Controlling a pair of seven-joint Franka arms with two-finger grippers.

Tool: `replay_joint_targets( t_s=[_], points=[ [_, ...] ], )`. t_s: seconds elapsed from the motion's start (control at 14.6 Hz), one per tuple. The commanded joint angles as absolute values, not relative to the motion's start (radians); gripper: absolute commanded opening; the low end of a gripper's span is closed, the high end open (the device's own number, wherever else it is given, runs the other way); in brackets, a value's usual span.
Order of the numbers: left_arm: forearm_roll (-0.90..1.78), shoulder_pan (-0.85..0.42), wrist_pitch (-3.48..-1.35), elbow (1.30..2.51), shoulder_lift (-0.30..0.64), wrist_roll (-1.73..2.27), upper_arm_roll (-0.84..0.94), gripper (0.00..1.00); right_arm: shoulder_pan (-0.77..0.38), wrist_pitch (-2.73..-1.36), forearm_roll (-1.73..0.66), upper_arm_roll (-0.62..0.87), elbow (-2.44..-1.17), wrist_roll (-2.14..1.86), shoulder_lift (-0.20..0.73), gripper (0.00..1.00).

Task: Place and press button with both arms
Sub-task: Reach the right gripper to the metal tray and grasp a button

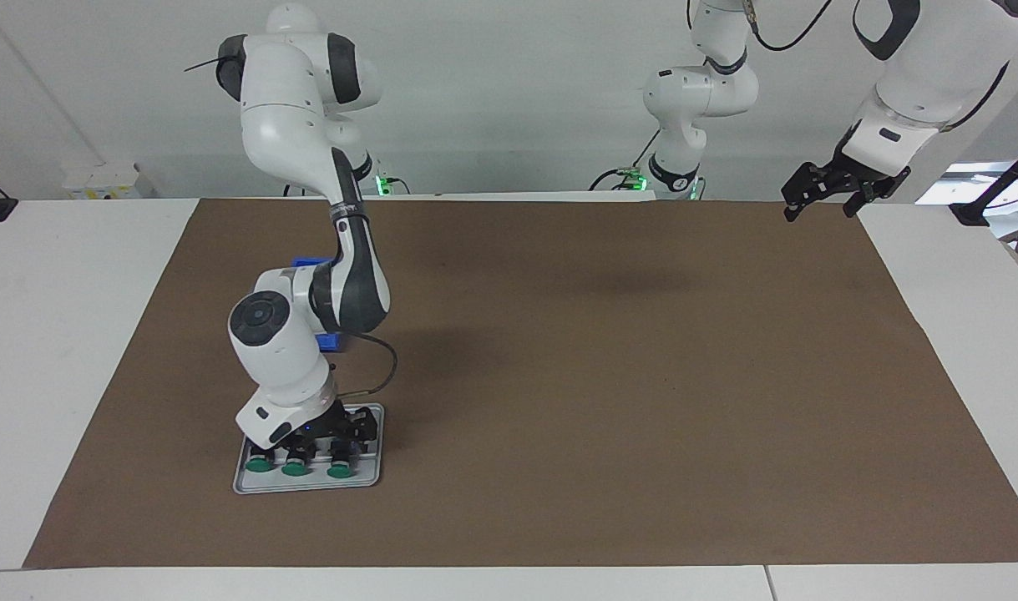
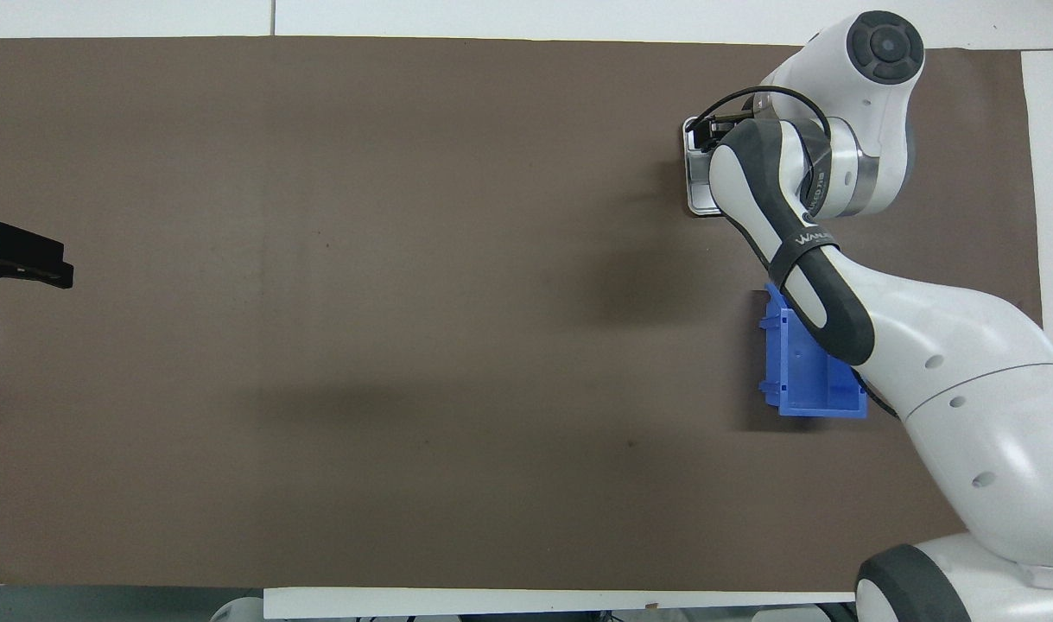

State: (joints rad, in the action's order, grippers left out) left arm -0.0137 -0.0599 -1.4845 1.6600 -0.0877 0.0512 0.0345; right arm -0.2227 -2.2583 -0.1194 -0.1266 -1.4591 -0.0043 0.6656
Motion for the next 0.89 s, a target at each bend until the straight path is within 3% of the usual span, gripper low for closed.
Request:
replay_joint_targets(
  t_s=[0.0,0.14,0.21,0.27,0.34,0.48,0.68,0.82],
  points=[
    [-0.012,-0.063,-1.491,1.692,-0.115,0.054,0.032,1.0,-0.221,-2.31,-0.135,-0.123,-1.517,-0.043,0.66,0.8],
    [-0.012,-0.064,-1.49,1.69,-0.115,0.051,0.032,1.0,-0.221,-2.3,-0.133,-0.123,-1.52,-0.043,0.658,0.62],
    [-0.012,-0.064,-1.486,1.69,-0.115,0.051,0.032,1.0,-0.218,-2.286,-0.133,-0.123,-1.516,-0.044,0.657,0.46],
    [-0.012,-0.063,-1.488,1.69,-0.115,0.052,0.032,1.0,-0.221,-2.249,-0.129,-0.123,-1.503,-0.043,0.654,0.19],
    [-0.012,-0.063,-1.489,1.69,-0.115,0.051,0.034,1.0,-0.23,-2.196,-0.121,-0.123,-1.47,-0.041,0.652,0.0],
    [-0.012,-0.064,-1.494,1.69,-0.115,0.054,0.034,1.0,-0.226,-2.075,-0.121,-0.123,-1.402,-0.04,0.638,0.0],
    [-0.012,-0.064,-1.494,1.69,-0.115,0.052,0.034,1.0,-0.239,-1.941,-0.135,-0.123,-1.405,0.03,0.546,0.0],
    [-0.012,-0.064,-1.493,1.69,-0.115,0.052,0.034,1.0,-0.309,-1.84,-0.135,-0.118,-1.405,0.226,0.487,0.0]
  ],
)
